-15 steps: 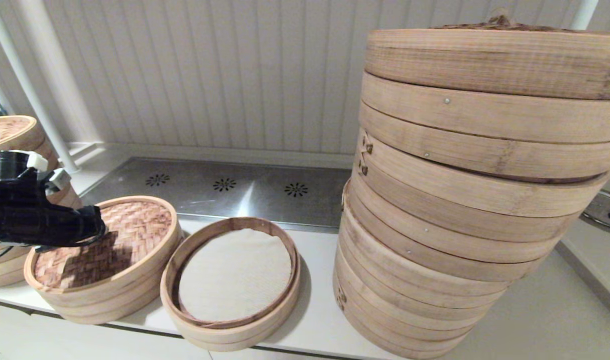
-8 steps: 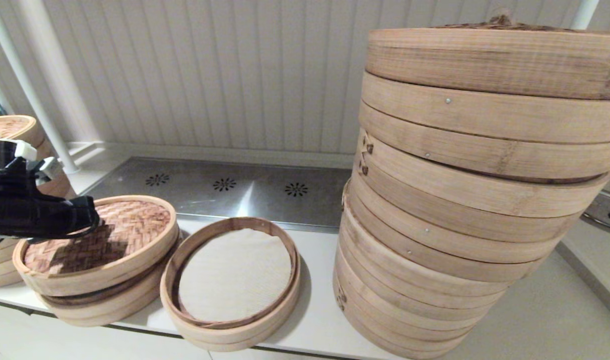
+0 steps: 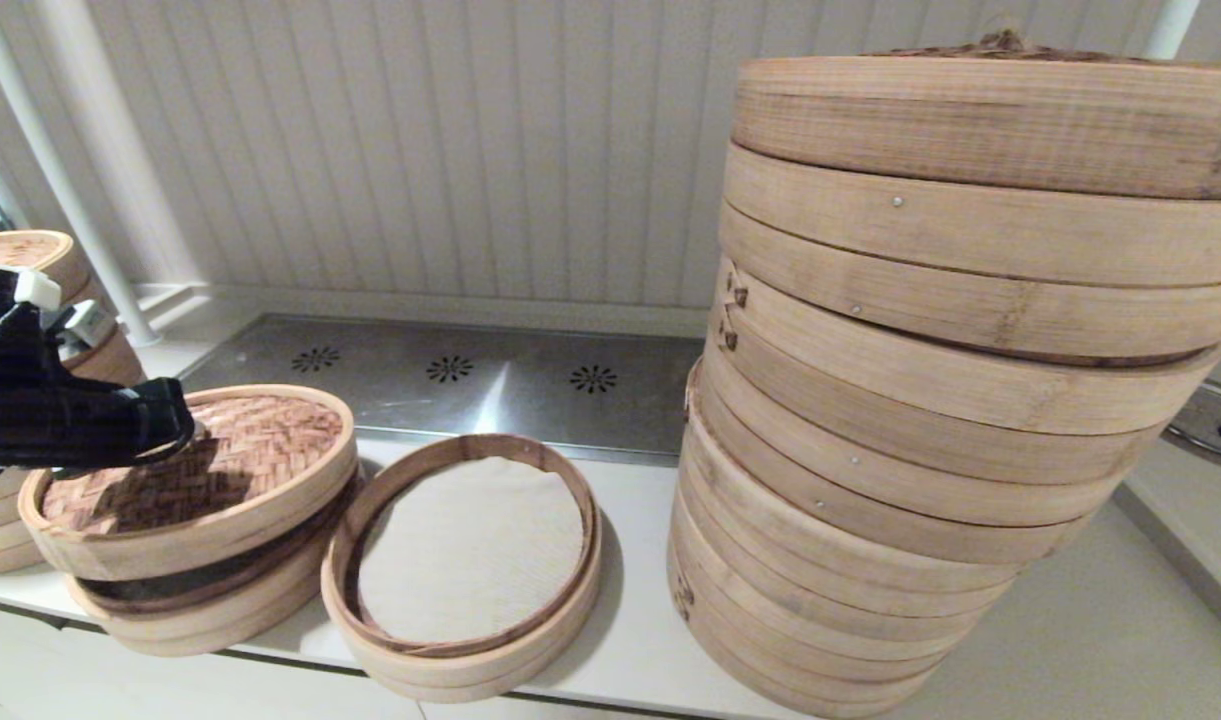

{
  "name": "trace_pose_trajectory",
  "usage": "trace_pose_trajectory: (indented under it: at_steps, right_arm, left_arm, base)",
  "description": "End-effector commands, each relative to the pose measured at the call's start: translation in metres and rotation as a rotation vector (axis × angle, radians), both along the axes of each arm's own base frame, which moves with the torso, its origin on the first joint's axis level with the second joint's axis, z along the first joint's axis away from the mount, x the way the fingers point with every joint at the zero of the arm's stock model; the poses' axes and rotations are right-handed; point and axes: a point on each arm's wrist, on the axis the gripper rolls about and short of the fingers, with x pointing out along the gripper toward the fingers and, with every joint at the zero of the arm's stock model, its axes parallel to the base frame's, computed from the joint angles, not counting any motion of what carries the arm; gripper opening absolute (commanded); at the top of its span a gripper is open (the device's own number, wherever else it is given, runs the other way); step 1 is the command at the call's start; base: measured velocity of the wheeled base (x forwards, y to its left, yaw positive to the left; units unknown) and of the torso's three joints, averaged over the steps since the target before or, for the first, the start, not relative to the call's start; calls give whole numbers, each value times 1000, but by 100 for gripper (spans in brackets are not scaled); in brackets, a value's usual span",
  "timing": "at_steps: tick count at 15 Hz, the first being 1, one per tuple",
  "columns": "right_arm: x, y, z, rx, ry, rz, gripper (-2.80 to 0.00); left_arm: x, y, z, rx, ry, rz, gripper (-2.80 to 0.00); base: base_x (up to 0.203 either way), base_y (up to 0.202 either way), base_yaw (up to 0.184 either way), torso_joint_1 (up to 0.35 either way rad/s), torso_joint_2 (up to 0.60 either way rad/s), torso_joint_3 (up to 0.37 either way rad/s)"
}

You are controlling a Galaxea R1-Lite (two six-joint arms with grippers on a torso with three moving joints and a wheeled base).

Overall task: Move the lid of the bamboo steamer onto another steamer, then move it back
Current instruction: Pick up the steamer, then put the steamer

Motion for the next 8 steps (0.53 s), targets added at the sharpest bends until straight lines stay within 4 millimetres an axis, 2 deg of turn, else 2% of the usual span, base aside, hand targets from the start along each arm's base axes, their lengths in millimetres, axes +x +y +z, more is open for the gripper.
trace_pose_trajectory:
  at_steps: [1,8]
  right_arm:
    - [0,0,0,0,1,0,-280]
    - [0,0,0,0,1,0,-280]
  left_arm:
    - [0,-1,0,1,-18,-3,-280]
    - [3,-29,9,-32,-80,-58,-280]
  base:
    - [0,0,0,0,0,0]
    - [0,0,0,0,0,0]
